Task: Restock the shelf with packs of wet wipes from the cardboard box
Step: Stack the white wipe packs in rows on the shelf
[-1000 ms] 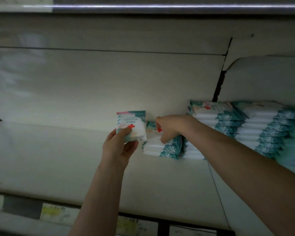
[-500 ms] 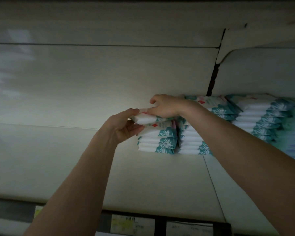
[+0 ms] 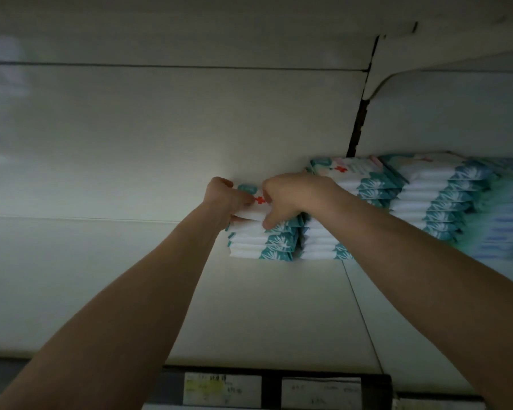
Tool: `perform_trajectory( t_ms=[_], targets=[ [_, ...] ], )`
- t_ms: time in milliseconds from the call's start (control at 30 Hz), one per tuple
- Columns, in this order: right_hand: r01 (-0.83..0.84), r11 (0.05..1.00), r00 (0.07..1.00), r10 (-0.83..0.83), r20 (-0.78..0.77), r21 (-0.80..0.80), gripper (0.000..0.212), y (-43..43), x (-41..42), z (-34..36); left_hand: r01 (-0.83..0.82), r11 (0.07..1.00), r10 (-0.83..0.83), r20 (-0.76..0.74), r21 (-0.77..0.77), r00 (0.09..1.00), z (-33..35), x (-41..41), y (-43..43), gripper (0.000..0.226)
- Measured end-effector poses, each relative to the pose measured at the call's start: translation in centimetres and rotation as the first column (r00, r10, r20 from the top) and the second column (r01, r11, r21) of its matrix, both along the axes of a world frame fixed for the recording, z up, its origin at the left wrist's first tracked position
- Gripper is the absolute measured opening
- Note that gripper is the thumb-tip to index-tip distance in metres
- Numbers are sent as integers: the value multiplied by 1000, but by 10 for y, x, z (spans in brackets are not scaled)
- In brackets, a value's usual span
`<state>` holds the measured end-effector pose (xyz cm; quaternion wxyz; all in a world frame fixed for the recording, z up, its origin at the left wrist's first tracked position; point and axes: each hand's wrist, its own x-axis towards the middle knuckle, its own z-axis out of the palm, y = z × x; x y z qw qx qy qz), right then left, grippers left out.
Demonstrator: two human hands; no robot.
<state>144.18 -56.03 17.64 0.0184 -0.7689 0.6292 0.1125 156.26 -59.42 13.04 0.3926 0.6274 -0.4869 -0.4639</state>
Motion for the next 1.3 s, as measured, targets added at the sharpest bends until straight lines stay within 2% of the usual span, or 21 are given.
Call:
perform_trajectory(
  t_ms=[67,133,267,467,533,667,767,867,1000,1100,1167,1300],
  targets=[
    [-53,997,990,46,-131,-48,53,3,2,-6,43,999,-40,132,-22,990,1,-2,0,49],
    [-85,991,981,65,-185,-103,54,3,2,-12,76,997,-71,247,-13,966,3,-2,1,31],
    [-104,986,983,81,-167,-132,52,3,0,-15,114,988,-139,275,106,951,0,1,2,31],
    [-130,980,986,112,-123,-150,53,3,3,-23,131,991,-121,441,7,889,2,-3,0,36],
    [-137,975,986,118,-116,-173,56,4,3,-24,133,991,-115,444,-10,889,0,-4,-2,37],
    [-136,974,985,112,-133,-184,77,9,2,-32,130,991,-126,378,15,917,-1,-5,0,36],
    [-112,967,988,84,-129,-227,76,9,5,-39,155,988,-147,363,6,920,0,-6,1,32],
    [-94,975,990,70,-123,-203,76,8,6,-38,182,983,-166,379,-7,910,0,-7,2,29],
    [-93,976,991,72,-113,-198,70,10,7,-35,190,981,-188,339,29,922,3,-4,6,36],
    [-121,966,989,97,-112,-229,51,10,8,-30,199,974,-221,293,105,930,5,-3,12,34],
    [-115,963,990,92,-103,-246,41,11,10,-29,205,972,-231,319,113,919,4,-3,16,32],
    [-94,966,993,73,-93,-242,41,14,13,-30,200,976,-216,388,83,896,4,-2,19,34]
  ],
)
